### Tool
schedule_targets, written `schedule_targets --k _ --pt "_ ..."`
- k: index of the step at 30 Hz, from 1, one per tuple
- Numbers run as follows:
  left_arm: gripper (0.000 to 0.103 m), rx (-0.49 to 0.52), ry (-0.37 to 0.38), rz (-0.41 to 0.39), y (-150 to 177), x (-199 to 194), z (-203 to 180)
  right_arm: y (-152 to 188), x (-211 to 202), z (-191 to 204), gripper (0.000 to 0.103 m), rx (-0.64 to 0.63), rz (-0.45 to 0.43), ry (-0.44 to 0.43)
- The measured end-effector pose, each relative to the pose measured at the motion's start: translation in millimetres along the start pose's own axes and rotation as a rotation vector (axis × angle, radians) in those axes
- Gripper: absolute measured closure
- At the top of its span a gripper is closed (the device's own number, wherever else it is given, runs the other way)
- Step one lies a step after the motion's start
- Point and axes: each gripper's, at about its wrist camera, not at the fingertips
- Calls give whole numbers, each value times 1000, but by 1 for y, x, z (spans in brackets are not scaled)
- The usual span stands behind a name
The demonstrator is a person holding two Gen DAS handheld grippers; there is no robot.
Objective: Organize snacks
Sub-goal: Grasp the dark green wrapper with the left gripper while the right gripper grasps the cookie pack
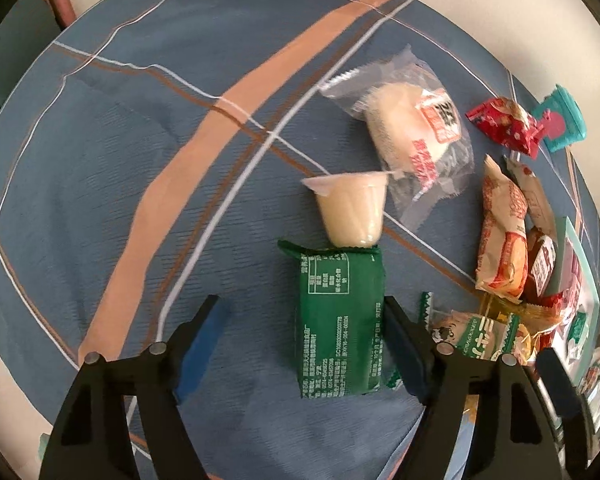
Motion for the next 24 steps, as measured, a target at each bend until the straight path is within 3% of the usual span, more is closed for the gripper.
schedule_targets --k 19,24 --pt "24 -76 38 3 -10 -2 58 6 36 30 42 -48 77 19" --pt "24 -73 37 -8 -10 -4 70 10 47 36 42 -29 113 -21"
Point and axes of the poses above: each gripper's, at about its wrist camera, not at the fingertips, and x roughly the way its jaws point, z to its left, y to its underside, and after that the axes turned 2 degrees about y, right-handed
